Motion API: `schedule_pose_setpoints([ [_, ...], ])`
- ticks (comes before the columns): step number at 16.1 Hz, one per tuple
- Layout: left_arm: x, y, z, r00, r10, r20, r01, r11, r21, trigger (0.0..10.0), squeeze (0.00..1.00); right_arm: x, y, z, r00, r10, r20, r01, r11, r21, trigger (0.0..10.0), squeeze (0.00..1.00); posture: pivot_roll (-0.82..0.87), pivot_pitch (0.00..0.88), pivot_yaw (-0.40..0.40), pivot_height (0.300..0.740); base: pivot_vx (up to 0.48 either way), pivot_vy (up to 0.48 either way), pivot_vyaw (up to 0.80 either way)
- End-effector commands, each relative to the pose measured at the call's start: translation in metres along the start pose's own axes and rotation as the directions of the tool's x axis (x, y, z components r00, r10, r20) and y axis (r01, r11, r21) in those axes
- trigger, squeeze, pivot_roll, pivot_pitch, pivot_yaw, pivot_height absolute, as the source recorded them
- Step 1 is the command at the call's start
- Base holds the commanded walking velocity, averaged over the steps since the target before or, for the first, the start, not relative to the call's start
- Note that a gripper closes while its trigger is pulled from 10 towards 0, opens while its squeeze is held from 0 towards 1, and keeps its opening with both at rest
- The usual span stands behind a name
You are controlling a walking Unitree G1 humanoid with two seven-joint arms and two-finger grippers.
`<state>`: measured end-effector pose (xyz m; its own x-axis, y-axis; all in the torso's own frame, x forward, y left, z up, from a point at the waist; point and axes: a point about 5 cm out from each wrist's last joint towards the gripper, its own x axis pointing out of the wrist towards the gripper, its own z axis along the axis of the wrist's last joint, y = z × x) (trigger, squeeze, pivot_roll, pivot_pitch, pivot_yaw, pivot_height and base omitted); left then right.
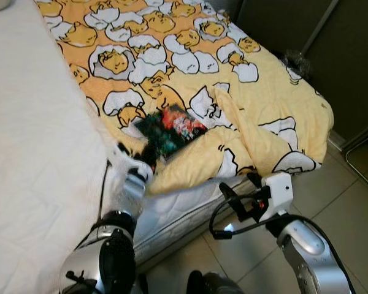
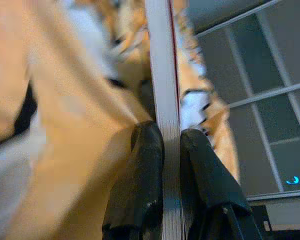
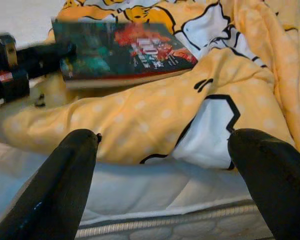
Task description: Clean up the room
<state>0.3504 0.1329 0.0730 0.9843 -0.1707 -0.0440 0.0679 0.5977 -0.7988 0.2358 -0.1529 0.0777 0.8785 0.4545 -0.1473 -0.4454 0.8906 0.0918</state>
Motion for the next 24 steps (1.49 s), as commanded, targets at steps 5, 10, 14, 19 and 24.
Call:
schedule_pose_setpoints([
  [5, 0.008, -0.031, 0.053, 0.983, -0.135, 0.126, 0.097, 0.958, 0.269, 0.0, 0.00, 0.011, -0.009, 0.004, 0.999, -0.038, 0.019, 0.038, 0.999, 0.004, 10.0, 0.00, -0.11, 0.073, -0.072, 0.740, 0.000, 0.000, 0.00],
  [10, -0.009, -0.008, 0.076, 0.993, -0.060, 0.099, -0.001, 0.849, 0.529, 0.0, 0.00, 0.029, -0.014, 0.012, 0.996, -0.063, 0.063, 0.061, 0.998, 0.030, 10.0, 0.00, -0.05, 0.039, -0.067, 0.740, 0.000, 0.000, 0.00],
  [14, -0.018, -0.001, 0.049, 1.000, -0.002, 0.027, -0.016, 0.760, 0.650, 0.0, 0.00, 0.034, -0.010, 0.010, 0.997, -0.049, 0.062, 0.047, 0.998, 0.029, 10.0, 0.00, -0.04, 0.032, -0.070, 0.740, 0.000, 0.000, 0.00],
  [19, -0.019, -0.008, 0.055, 0.997, -0.026, 0.076, -0.036, 0.701, 0.712, 0.0, 0.00, 0.033, -0.013, 0.008, 0.997, -0.053, 0.062, 0.052, 0.998, 0.024, 10.0, 0.00, -0.05, 0.028, -0.067, 0.740, 0.000, 0.000, 0.00],
  [24, -0.017, -0.025, 0.092, 0.965, -0.090, 0.246, -0.162, 0.532, 0.831, 0.0, 0.00, 0.033, -0.016, 0.006, 0.997, -0.058, 0.056, 0.057, 0.998, 0.018, 10.0, 0.00, -0.05, 0.025, -0.065, 0.740, 0.000, 0.000, 0.00],
])
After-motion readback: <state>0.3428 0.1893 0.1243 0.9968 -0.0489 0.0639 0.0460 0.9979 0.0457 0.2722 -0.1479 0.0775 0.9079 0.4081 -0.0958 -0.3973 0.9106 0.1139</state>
